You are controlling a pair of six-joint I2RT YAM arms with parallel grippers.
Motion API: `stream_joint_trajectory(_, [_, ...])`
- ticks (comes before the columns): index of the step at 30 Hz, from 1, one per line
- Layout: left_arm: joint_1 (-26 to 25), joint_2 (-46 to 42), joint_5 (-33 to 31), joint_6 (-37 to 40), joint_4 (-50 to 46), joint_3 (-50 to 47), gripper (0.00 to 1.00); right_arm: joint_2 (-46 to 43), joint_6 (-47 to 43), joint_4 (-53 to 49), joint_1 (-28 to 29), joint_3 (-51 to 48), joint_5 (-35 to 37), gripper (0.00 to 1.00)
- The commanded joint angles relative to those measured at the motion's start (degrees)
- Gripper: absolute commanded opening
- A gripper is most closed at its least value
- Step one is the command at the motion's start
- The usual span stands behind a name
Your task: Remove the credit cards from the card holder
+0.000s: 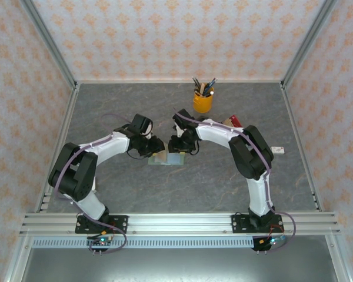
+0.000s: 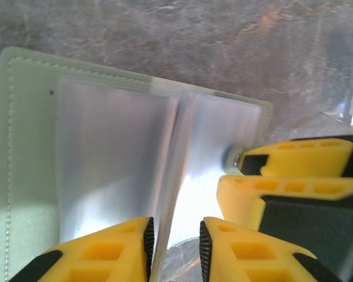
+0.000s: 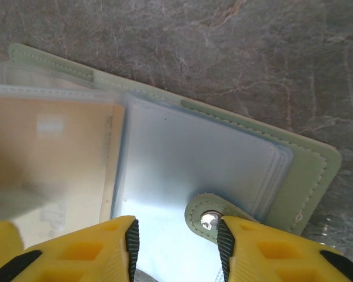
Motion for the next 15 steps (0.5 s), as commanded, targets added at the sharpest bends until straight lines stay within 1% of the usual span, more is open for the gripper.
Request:
stream_joint_trajectory(1, [-0.4, -3.1, 2.0, 2.1, 0.8, -0.3, 0.33, -2.5, 1.0, 1.2, -1.7, -2.4, 1.4, 0.44])
stream_joint_trajectory(3, [-0.5, -3.6, 3.2, 2.2, 1.7, -0.7, 0.34, -4.1, 1.7, 3.0, -2.4, -3.6, 0.1, 0.44])
stream_joint_trajectory(6, [-0.5, -3.2, 6.0, 1.5, 4.6, -1.5, 0.34, -6.0, 3.3, 6.9, -3.4, -5.6, -4.2, 0.45])
stream_joint_trajectory(10, [-0.8, -1.1, 7.1, 0.7, 6.5, -1.7, 0.29, -7.5, 5.3, 11.3, -4.1, -8.0, -8.8, 0.45])
stream_joint_trajectory(15, [-1.4, -0.1, 8.5, -0.2, 8.8, -1.7, 0.25, -10.8, 7.7, 15.8, -5.0, -11.4, -9.5, 0.47])
